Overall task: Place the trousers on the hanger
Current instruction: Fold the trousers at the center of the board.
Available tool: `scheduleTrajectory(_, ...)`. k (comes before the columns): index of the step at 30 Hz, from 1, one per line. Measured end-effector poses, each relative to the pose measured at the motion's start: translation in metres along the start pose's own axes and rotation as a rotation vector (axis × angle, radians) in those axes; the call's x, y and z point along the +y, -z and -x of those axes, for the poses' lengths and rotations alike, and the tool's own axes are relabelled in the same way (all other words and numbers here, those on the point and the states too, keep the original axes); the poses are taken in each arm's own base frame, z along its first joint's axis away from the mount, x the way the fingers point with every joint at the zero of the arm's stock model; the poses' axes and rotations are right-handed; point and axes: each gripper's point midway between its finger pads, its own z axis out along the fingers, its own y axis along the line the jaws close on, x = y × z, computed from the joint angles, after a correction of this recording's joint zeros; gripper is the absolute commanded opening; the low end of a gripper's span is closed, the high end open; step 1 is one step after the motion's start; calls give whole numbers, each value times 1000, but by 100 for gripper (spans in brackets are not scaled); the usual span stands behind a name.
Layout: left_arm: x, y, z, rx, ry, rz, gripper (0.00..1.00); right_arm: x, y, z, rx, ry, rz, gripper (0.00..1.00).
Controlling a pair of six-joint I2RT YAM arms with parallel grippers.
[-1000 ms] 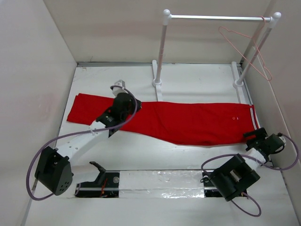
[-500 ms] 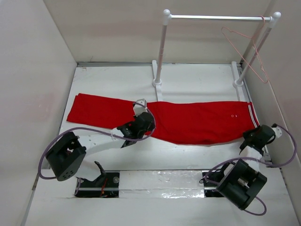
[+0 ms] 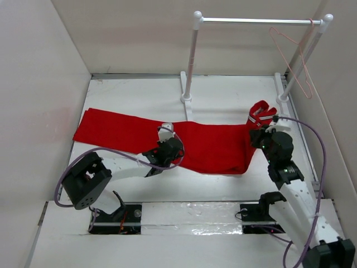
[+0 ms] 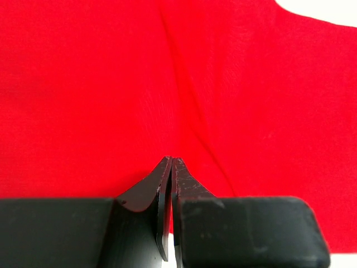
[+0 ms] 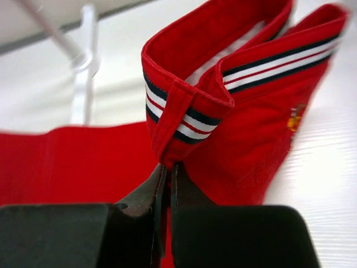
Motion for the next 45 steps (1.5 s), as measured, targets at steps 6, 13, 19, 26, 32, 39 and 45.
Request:
scheduleTrajectory(6, 5, -6, -15, 25, -24, 18, 0, 88, 4, -19, 144, 87, 186, 0)
scheduleTrajectory(13, 8, -13, -40, 61, -64, 43, 0, 145, 3, 57, 17, 53, 278, 0)
scheduleTrajectory(19, -9, -8, -52, 54, -64, 2, 0, 137, 11, 139, -154, 9, 249, 0)
scheduleTrajectory(26, -78, -12, -75, 84, -117, -99, 0, 114, 41, 196, -277, 16, 208, 0)
scheduleTrajectory(32, -165, -34, -87, 117, -145, -227, 0, 100, 64, 230, -336, 56, 176, 0)
scheduleTrajectory(39, -252, -58, -91, 153, -111, -377, 6, 107, 59, 230, -301, 133, 232, 0)
scheduleTrajectory(45, -198, -41, -63, 168, -85, -337, 21, 121, 38, 211, -211, 183, 318, 0)
